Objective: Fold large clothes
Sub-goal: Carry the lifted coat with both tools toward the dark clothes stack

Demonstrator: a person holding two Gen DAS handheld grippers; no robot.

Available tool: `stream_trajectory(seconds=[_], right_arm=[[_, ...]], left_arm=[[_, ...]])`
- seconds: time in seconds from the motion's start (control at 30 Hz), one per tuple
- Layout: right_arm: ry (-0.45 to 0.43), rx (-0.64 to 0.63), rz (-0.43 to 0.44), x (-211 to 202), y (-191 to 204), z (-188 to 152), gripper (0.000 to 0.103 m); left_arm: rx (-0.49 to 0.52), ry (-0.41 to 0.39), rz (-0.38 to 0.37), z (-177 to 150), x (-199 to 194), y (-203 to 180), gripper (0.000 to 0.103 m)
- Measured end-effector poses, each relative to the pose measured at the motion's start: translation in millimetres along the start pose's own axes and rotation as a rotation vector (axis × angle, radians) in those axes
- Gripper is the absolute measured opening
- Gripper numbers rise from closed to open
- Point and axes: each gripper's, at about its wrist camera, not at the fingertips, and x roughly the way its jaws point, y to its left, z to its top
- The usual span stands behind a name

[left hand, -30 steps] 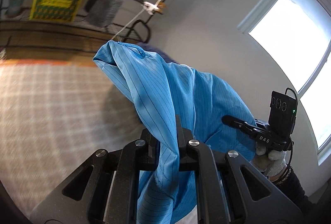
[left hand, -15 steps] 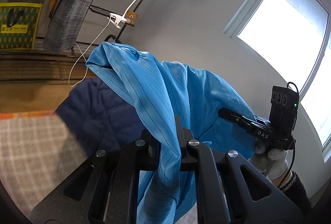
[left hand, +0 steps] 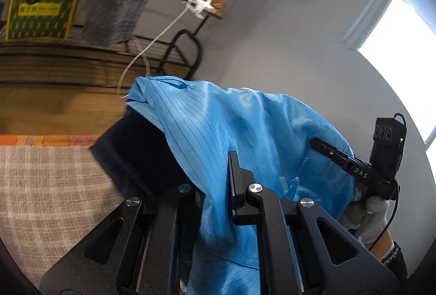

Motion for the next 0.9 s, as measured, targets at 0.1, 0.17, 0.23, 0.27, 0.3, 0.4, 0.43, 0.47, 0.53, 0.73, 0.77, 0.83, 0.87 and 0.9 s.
stream_trajectory(seconds=[0.1, 0.17, 0.23, 0.27, 0.3, 0.4, 0.43, 0.47, 0.53, 0.73, 0.77, 0.83, 0.87, 0.9], right_arm=[[0.044, 0.076, -0.058, 12.1, -24.4, -2.2, 0.031], [0.062, 0.105, -0.127, 15.1, -36.6, -8.3, 0.032], [0.106, 0.112, -0.198, 21.9, -44.3, -16.4, 0.032], [0.133, 0.105, -0.235, 26.9, -45.8, -21.5, 0.032], [0.154, 0.104, -0.260, 30.5, -47.4, -25.5, 0.032], [0.165, 0.121, -0.295, 30.6, -50.6, -31.0, 0.032], [0.157, 0.134, -0.293, 27.3, -50.7, -31.3, 0.032], [0.147, 0.143, -0.288, 24.1, -50.7, -31.3, 0.033], [0.140, 0.149, -0.313, 18.3, -52.9, -29.8, 0.035], [0.109, 0.174, -0.355, -21.6, -49.7, -33.5, 0.035], [0.103, 0.180, -0.357, -29.4, -48.4, -33.6, 0.035], [0.086, 0.194, -0.350, -44.7, -43.4, -32.4, 0.035], [0.079, 0.200, -0.346, -52.3, -40.1, -31.4, 0.035], [0.068, 0.203, -0.341, -65.1, -34.4, -30.2, 0.035]], left_arm=[[-0.032, 0.002, 0.040, -0.5, 1.6, 12.0, 0.016], [-0.029, -0.011, 0.072, -1.3, -1.6, 12.9, 0.024], [-0.030, -0.029, 0.094, -1.9, -7.7, 13.0, 0.031], [-0.028, -0.035, 0.098, -2.4, -9.7, 13.2, 0.032], [-0.011, -0.043, 0.120, -3.5, -11.9, 12.7, 0.033], [0.015, -0.017, 0.176, -9.9, -12.9, 13.9, 0.033], [0.018, 0.003, 0.216, -13.3, -11.7, 17.0, 0.033], [0.018, 0.008, 0.224, -16.8, -14.2, 17.4, 0.033], [0.014, 0.004, 0.233, -21.3, -20.3, 18.9, 0.033], [0.018, -0.009, 0.230, -26.9, -55.6, 7.6, 0.033], [0.025, -0.013, 0.229, -27.2, -63.1, 2.8, 0.033], [0.038, -0.028, 0.227, -26.5, -80.3, -7.1, 0.033], [0.042, -0.038, 0.224, -26.3, -92.0, -13.2, 0.033], [0.044, -0.044, 0.221, -26.1, -100.7, -17.7, 0.033]])
